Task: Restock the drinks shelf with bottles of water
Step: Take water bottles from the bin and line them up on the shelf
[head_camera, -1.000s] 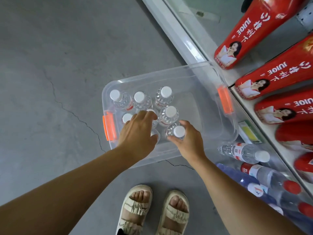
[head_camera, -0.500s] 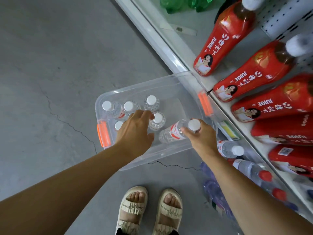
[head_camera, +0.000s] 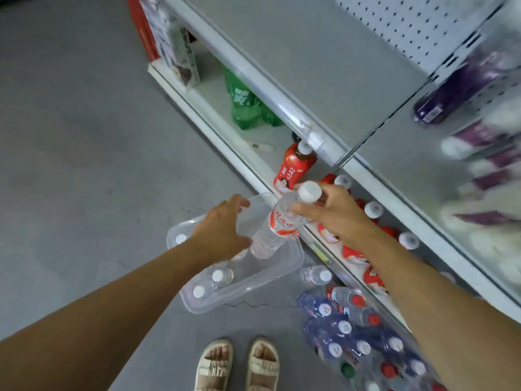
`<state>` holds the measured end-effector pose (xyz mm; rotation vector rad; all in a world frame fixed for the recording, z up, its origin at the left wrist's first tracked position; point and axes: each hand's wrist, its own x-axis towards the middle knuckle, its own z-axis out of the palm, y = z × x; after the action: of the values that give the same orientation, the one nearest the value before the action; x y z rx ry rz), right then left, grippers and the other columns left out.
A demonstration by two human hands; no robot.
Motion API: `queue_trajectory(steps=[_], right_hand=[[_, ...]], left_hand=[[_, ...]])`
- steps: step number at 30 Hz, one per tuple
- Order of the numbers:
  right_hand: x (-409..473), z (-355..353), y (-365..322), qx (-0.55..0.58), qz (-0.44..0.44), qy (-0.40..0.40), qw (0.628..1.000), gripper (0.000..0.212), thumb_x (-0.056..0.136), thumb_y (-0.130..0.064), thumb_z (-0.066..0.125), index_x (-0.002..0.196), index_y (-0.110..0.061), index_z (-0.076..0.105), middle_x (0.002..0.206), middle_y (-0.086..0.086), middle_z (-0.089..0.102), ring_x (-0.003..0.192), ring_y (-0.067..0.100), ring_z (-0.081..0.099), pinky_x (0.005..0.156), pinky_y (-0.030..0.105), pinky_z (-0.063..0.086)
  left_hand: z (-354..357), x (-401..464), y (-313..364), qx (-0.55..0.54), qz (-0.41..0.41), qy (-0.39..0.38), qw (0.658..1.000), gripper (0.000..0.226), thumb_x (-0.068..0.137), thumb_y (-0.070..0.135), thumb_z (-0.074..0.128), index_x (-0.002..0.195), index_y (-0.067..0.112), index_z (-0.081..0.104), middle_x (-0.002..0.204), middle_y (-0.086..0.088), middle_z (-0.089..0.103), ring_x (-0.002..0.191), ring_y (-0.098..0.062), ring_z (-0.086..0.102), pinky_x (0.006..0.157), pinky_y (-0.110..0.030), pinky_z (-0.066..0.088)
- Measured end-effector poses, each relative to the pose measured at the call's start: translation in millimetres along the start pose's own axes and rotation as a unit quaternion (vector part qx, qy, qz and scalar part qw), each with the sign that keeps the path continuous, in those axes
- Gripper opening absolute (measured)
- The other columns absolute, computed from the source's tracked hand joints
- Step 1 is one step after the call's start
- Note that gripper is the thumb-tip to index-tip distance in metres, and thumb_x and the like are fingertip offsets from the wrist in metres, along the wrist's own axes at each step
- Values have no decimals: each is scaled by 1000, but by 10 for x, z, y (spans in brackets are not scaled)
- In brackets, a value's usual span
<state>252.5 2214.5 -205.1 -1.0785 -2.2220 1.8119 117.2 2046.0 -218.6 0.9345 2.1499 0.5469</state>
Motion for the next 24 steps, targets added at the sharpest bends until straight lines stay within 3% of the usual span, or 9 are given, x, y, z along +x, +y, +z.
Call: queue_trajectory(steps=[3,6,9,12,17,20,24], right_hand=[[-129,-239,-668,16,-17,-5,1000,25,79,-10,74,103,-14,67,91,-3,73,88,12,67,75,23,54],[-286,-445,-1343,58,-26,3,998,30,83,-8,69,112,-7,65,94,0,71,81,8,66,62,16,51],[-490,-641,-1982,108,-30,-18,993,33,77,-11,68,110,-9,64,101,5,70,93,17,67,73,30,55],[-716,-799,-2545,116,-49,-26,992,33,70,-21,66,103,-15,65,99,0,71,96,17,66,70,33,53],[-1124,-949,-3348,85,-90,-17,992,31,73,-25,63,103,-16,65,109,1,67,107,19,62,81,40,54],[-1388,-1012,-3752,60,-115,-2,992,21,86,-18,60,106,-15,64,110,3,67,106,19,63,85,42,54],[-1719,-1108,-4160,39,-135,32,990,16,93,-16,56,105,-18,65,111,1,68,108,21,63,91,46,52]], left_hand=[[-445,-174,294,-44,12,-25,999,70,73,19,79,131,21,41,130,-2,51,115,-18,51,95,-29,41],[-866,-365,583,-68,38,-47,996,74,72,21,80,133,23,39,132,-1,49,119,-16,48,96,-26,38],[-1236,-562,888,-99,62,-67,991,77,69,27,82,132,28,38,131,2,49,122,-13,45,100,-28,38],[-1567,-773,1229,-165,94,-73,979,76,65,26,84,126,32,39,131,3,49,126,-12,44,99,-27,39],[-2021,-1151,1831,-210,146,-66,964,75,66,25,84,127,29,41,127,8,55,120,-10,51,103,-35,41],[-2227,-1353,2108,-228,168,-26,959,68,67,23,82,122,28,43,119,5,62,110,-14,59,101,-42,46],[-2475,-1625,2429,-228,206,-3,952,59,70,21,82,116,26,46,109,4,66,100,-12,64,93,-38,50]])
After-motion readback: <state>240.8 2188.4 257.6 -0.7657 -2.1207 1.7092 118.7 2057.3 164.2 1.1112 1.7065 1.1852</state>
